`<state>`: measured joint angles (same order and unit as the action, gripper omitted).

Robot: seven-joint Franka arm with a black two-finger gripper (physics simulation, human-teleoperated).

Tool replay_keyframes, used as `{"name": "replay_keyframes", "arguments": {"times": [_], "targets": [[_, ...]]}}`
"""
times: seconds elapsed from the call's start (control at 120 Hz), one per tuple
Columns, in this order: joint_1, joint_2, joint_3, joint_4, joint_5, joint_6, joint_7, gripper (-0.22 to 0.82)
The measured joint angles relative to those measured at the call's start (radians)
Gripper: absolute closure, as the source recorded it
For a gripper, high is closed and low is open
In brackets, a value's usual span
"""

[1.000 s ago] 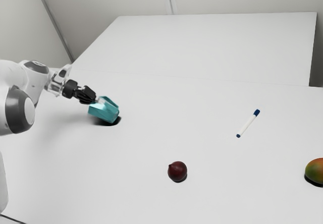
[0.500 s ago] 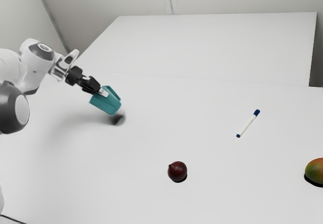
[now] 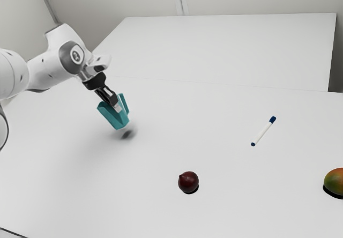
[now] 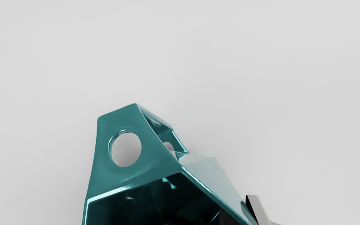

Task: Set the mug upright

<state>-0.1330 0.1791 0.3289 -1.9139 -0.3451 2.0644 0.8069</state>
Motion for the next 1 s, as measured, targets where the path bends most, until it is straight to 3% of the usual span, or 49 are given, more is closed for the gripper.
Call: {"name": "replay_keyframes", "arguments": {"times": [0.625,1.0], "targets": [[-0.162,-0.164,0.018,-0.282,0.324,0.188,-0.358,0.79],[-0.261,-0.167,0.041,-0.332,0.353,0.286,-0.534,0.79]]}}
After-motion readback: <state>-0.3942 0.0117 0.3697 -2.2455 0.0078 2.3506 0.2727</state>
